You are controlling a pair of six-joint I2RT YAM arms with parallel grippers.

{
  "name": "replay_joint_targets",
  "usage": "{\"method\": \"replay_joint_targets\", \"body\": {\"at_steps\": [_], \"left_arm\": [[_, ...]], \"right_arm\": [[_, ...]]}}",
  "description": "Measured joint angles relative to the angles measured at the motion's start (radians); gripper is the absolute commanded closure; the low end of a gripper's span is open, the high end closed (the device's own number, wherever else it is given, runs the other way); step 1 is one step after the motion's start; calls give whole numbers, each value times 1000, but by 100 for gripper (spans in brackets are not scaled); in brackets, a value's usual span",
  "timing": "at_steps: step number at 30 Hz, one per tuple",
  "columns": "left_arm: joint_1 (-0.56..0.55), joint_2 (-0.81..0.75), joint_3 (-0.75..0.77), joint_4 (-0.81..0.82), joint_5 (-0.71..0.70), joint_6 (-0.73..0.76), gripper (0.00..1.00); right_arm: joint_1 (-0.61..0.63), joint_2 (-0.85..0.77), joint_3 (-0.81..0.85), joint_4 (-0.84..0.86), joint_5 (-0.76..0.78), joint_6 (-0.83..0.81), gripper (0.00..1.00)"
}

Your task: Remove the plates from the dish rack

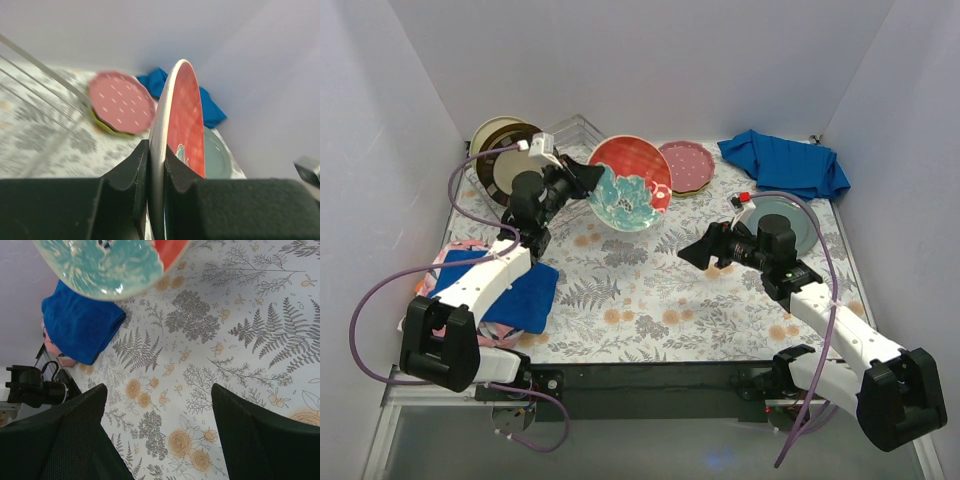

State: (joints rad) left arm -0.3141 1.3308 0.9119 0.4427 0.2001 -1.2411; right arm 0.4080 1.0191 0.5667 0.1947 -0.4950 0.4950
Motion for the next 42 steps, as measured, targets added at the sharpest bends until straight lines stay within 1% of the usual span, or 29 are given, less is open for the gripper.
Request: {"method": "replay_joint_targets", "body": {"at_steps": [4, 7, 11, 17, 20, 23, 24, 26, 27, 30, 32, 35, 36, 38, 39, 40, 41, 42], "left_arm": [[-28, 2, -112, 68, 88, -96, 100], [-43, 2, -182, 125, 126, -146, 100], [-46, 2, -277, 243, 169, -234, 100], [-57, 3, -339, 372, 231, -338, 100], [-69, 2, -356, 425, 245, -368, 100], [-82, -1, -381, 461, 248, -391, 100], [-87, -2, -392, 472, 252, -398, 100], [-95, -2, -410, 485, 253, -409, 100], [-98, -2, -421, 489, 253, -413, 100], [-106, -2, -451, 500, 254, -420, 100], [-108, -2, -462, 506, 253, -424, 100], [-109, -2, -481, 516, 253, -429, 100], [-109, -2, -487, 517, 253, -430, 100], [-109, -2, -497, 520, 254, -432, 100], [-109, -2, -500, 521, 254, -433, 100], [-109, -2, -505, 524, 254, -435, 99], [-109, -2, -511, 529, 254, -438, 91], [-109, -2, -515, 535, 257, -433, 85]], "right_arm": [[0, -45, -6, 2, -5, 37, 10], [0, -80, -19, 16, -5, 60, 10], [0, -97, -46, 39, 7, 93, 10], [0, -97, -90, 64, 50, 140, 13], [0, -95, -97, 82, 62, 158, 17], [0, -94, -110, 119, 62, 173, 23], [0, -92, -116, 135, 59, 181, 28], [0, -86, -127, 166, 50, 192, 35], [0, -82, -131, 179, 47, 198, 44], [0, -63, -144, 223, 32, 220, 54], [0, -48, -151, 255, 19, 240, 55], [0, -30, -157, 291, 5, 264, 62], [0, -21, -159, 308, -2, 272, 68], [0, -11, -165, 335, -10, 286, 76], [0, -9, -171, 348, -14, 294, 85], [0, -7, -178, 357, -18, 300, 91], [0, -6, -185, 365, -19, 320, 98], [0, -6, -190, 366, -16, 333, 99]]}}
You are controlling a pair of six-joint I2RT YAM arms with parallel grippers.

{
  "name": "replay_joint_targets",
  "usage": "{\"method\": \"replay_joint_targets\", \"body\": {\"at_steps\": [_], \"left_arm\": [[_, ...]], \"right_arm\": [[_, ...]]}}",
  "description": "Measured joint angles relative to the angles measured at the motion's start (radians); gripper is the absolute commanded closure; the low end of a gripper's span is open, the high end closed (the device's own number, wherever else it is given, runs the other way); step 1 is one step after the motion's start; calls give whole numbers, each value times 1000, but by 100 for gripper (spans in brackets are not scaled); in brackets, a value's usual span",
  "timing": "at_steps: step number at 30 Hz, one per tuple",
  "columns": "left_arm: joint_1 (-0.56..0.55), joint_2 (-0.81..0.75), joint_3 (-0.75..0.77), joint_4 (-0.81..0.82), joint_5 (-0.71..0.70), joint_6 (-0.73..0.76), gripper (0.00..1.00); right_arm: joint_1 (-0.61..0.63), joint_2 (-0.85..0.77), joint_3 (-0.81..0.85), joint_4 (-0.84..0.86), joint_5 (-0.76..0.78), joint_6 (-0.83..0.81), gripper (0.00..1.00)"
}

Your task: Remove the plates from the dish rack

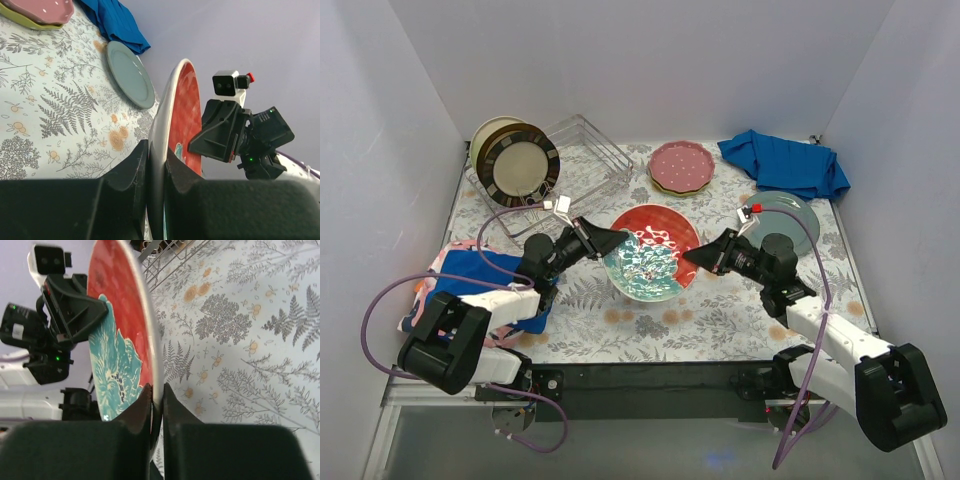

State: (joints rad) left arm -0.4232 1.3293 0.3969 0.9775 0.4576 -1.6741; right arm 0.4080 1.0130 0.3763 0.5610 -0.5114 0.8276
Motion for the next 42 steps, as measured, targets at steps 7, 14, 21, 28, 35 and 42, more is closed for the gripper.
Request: {"method": "replay_joint_targets", "body": {"at_steps": [7, 14, 21, 28, 35, 42], "left_arm": [[-1, -12, -6, 23, 25, -29, 25], [-1, -145, -5, -170, -56, 37, 24], [-5, -383, 29, -476, -376, 134, 23], [-19, -526, 3, -566, -463, 176, 22], [-31, -724, -157, -438, -304, 228, 22], [-37, -681, -153, -423, -237, 218, 21]], "right_arm": [[0, 1, -35, -14, 18, 30, 99], [2, -7, -47, -50, 24, 35, 99], [-1, 1, -47, -76, 57, 32, 99], [-1, 219, 29, -80, 80, 26, 99], [11, 482, 180, -59, 90, 22, 99], [35, 726, 384, 26, 53, 40, 99]]}}
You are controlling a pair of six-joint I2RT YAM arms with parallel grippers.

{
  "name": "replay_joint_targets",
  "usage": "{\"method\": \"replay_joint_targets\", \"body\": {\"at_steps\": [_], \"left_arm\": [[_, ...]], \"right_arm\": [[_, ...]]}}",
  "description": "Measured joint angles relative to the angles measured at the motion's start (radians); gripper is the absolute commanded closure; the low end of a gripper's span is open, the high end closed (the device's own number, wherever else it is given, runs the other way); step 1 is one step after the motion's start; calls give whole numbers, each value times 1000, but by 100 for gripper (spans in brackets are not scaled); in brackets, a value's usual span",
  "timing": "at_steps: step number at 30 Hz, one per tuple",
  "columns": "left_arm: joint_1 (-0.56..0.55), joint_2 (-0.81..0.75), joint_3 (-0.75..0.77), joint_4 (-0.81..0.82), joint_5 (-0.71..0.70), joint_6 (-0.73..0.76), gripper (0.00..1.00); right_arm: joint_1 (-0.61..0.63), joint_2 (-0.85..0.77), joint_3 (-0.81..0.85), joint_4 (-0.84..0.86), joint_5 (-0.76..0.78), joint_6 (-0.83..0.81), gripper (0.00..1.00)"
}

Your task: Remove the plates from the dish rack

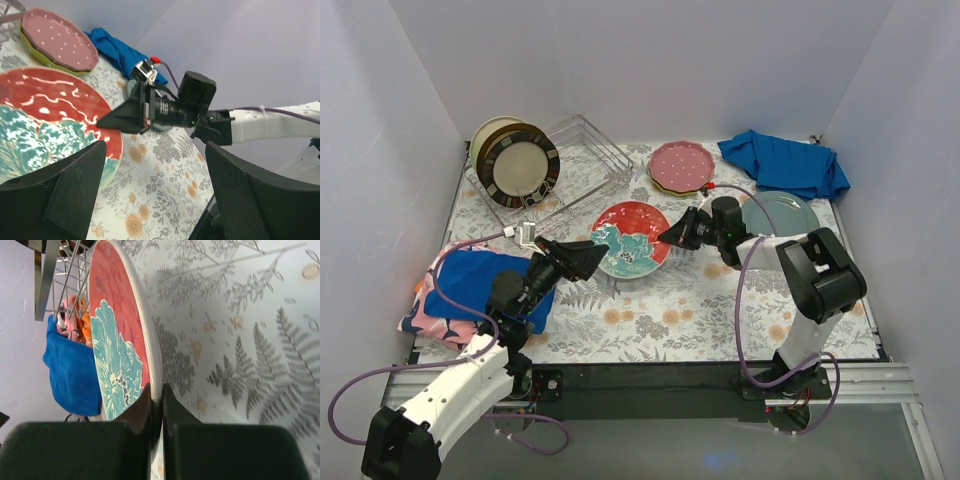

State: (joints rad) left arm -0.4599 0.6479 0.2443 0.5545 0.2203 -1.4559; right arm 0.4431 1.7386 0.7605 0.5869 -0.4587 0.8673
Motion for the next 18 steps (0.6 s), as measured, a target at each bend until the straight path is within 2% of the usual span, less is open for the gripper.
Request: {"method": "replay_joint_targets", "body": {"at_steps": [7, 8, 12, 18], "left_arm": [[-1, -45, -2, -34, -6, -7, 22], [-1, -60, -3, -34, -10, -8, 26], [-3, -79, -5, -32, -18, -13, 28], [-6, -18, -6, -34, -16, -13, 28]], "right_arm": [[24, 183, 145, 50, -19, 24, 99], [27, 201, 153, 52, -20, 25, 99], [33, 254, 167, 52, -26, 27, 99], [35, 290, 189, 68, -39, 53, 99]]}}
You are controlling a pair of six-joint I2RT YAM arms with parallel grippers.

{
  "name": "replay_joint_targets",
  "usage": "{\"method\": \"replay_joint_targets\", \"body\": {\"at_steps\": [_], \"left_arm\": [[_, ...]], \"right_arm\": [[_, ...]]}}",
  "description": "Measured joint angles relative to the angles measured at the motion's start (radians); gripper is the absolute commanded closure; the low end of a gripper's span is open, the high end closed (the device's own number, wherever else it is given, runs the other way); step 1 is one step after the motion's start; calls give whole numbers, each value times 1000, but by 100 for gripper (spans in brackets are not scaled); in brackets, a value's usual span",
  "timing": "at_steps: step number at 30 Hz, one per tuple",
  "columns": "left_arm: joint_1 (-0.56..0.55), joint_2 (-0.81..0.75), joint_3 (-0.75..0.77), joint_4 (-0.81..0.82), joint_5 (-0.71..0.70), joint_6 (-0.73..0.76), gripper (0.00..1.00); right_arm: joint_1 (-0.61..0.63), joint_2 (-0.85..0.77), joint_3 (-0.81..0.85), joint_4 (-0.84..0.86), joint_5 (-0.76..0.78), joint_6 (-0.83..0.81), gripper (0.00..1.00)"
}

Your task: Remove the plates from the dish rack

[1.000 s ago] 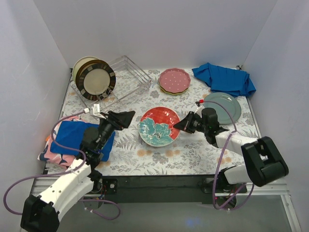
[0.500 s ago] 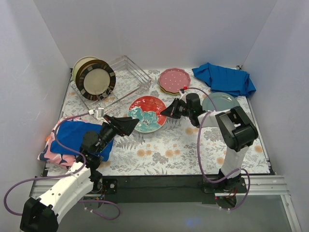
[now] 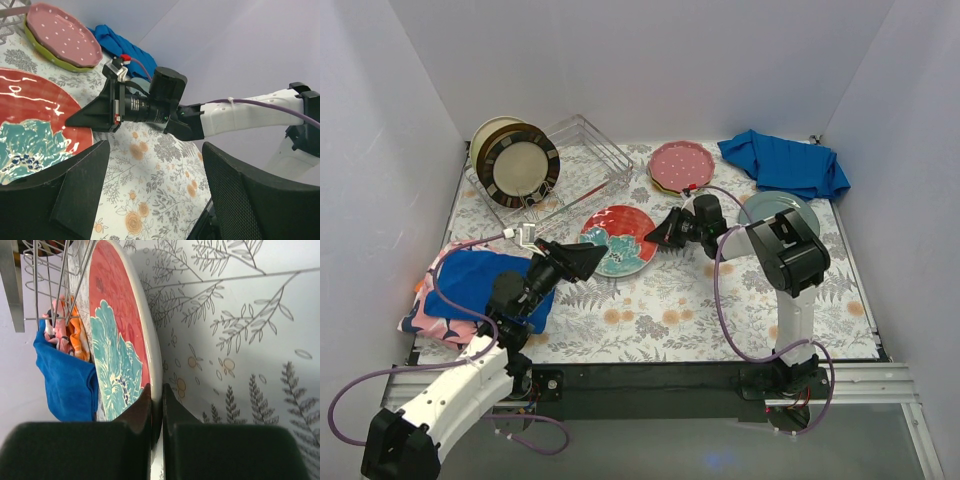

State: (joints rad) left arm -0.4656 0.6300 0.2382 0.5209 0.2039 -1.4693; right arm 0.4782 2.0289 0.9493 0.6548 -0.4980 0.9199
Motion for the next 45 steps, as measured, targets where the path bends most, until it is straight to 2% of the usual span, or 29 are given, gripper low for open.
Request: {"method": "replay_joint_targets", "body": {"at_steps": [10, 19, 25, 30, 36, 45], "left_arm": [[-2, -13, 0, -36, -5, 12, 28], [-2, 8, 0, -43, -5, 15, 28], [-2, 16, 3, -58, -5, 16, 27], [-2, 14, 8, -65, -4, 19, 28], [-2, 42, 27, -82, -6, 27, 28], [-3, 87, 91, -120, -65, 36, 28]], "right_arm": [[-7, 59, 51, 66, -24, 31, 63], [-40, 58, 33, 91, -26, 49, 46], [-71, 27, -14, 98, -24, 47, 45], [-109, -73, -94, 82, -20, 37, 45], [-126, -291, -137, -27, -7, -38, 46], [-124, -711, -225, -264, 31, -233, 46]]}}
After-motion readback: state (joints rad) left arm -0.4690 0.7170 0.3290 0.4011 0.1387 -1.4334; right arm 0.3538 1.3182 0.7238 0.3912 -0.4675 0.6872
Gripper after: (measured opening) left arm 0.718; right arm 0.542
